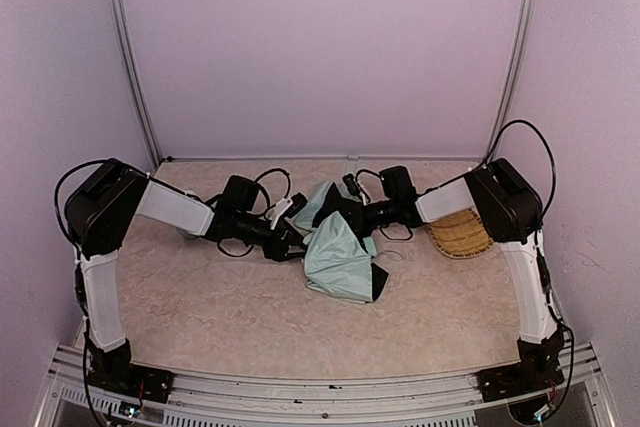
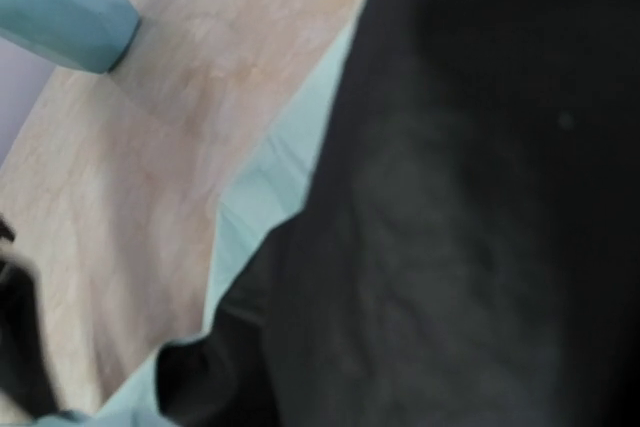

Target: Put away the umbrella

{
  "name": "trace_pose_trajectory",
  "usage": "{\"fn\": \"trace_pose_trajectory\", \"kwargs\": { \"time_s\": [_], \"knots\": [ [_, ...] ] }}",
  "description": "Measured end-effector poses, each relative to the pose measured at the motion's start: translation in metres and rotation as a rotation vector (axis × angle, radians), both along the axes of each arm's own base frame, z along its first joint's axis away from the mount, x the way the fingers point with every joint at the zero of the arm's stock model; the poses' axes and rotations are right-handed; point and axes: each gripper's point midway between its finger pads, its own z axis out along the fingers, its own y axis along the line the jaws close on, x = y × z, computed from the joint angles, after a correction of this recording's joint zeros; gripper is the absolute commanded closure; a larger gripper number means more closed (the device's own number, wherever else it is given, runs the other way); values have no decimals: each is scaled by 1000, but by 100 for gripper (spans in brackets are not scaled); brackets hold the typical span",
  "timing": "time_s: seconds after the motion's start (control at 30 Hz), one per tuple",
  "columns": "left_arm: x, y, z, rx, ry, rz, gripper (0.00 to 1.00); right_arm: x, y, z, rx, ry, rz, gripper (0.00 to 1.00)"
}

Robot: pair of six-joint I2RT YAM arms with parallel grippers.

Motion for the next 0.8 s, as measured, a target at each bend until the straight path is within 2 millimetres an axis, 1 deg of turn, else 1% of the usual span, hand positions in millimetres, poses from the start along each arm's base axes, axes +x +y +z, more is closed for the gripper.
{"fn": "trace_pose_trajectory", "kwargs": {
  "time_s": [0.07,0.13,0.23,0.3,0.37,0.43,0.5,0.57,0.6,0.63,0.7,0.77,0.8],
  "knots": [
    [6,6,0,-3,27,34,35,-1,-1,0,7,-2,6,100],
    [18,15,4,-22,58,87,31,-2,-2,0,10,-5,11,100],
    [38,28,15,-68,84,158,24,-3,-2,3,9,-18,18,100],
    [45,27,24,-92,85,174,21,-4,-2,8,9,-27,22,100],
    [46,16,35,-116,83,158,20,-5,-2,13,11,-36,27,100],
    [47,-2,50,-147,70,124,19,-6,-2,22,20,-49,36,100],
    [50,-20,59,-170,57,91,19,-6,-1,31,30,-66,43,100],
    [50,-34,61,-183,60,61,20,-4,1,42,40,-84,48,100],
    [49,-40,59,-185,67,49,24,-2,2,48,46,-96,49,100],
    [47,-45,56,-185,78,40,33,0,3,54,52,-107,50,100],
    [44,-52,49,-181,106,33,53,3,5,65,63,-128,51,100],
    [44,-55,43,-181,128,38,77,2,6,74,70,-142,56,100],
    [45,-56,42,-186,144,45,88,2,6,78,72,-147,57,95]
  ]
}}
